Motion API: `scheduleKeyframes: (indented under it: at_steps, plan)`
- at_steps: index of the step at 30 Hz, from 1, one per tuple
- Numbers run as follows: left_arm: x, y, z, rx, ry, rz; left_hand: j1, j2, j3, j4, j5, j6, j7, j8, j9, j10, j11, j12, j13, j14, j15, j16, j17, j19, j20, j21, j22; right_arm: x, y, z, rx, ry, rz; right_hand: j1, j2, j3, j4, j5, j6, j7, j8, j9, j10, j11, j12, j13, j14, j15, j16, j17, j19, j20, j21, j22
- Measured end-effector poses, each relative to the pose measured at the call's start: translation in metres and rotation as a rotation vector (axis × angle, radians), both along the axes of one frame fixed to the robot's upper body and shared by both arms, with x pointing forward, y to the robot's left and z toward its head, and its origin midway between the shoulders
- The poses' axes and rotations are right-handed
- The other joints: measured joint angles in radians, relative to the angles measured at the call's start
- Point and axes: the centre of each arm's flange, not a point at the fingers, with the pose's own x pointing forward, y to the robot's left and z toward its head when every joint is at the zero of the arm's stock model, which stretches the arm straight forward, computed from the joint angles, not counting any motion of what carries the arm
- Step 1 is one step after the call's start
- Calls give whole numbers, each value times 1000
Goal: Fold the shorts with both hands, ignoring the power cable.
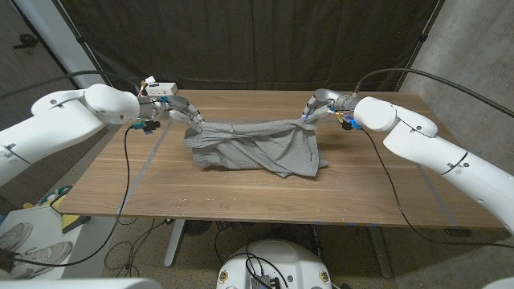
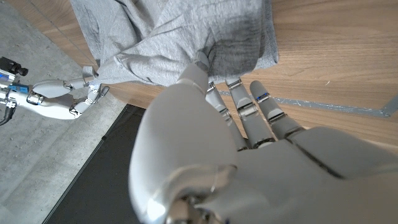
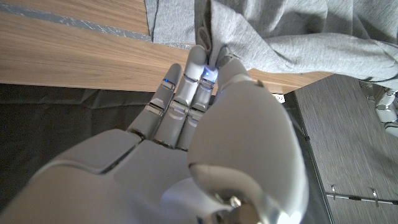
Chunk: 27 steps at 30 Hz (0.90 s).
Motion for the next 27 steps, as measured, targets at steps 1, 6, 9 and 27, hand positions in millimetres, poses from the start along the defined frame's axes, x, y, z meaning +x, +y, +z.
scheduleKeyframes:
  at_steps: [1,6,9,27]
  plan:
    - [1,1,0,-4,3,0,0,0,0,0,0,-4,4,0,0,-2,2,0,0,0,0,0,1,0,0,0,0,1,0,1,1,1,2,0,0,2,-1,0,0,0,-2,0,0,0,0,0,0,0,0,0,0,0,0,0]
    - [7,4,2,-25,22,-6,4,4,3,-2,0,-14,6,0,0,-4,3,1,0,-2,-2,0,7,-5,5,4,0,8,3,6,2,-2,6,0,0,4,1,0,0,0,-4,0,0,0,0,0,0,0,0,7,-5,5,0,0]
    - [11,7,5,-35,28,0,4,4,4,-1,-1,-14,6,0,5,-4,3,1,0,-2,-2,-3,9,-5,5,8,0,13,6,9,5,-5,8,0,0,9,0,-3,0,0,-4,-1,-2,2,0,0,0,0,0,9,-9,2,7,5]
    - [32,29,6,-97,60,90,6,5,5,0,-2,-21,6,-14,2,-4,3,1,0,-9,2,-11,23,-11,11,23,0,42,19,26,10,-30,5,-4,-4,28,3,-8,-4,-4,-15,-8,-3,3,0,0,-2,-2,0,32,-19,-2,20,5]
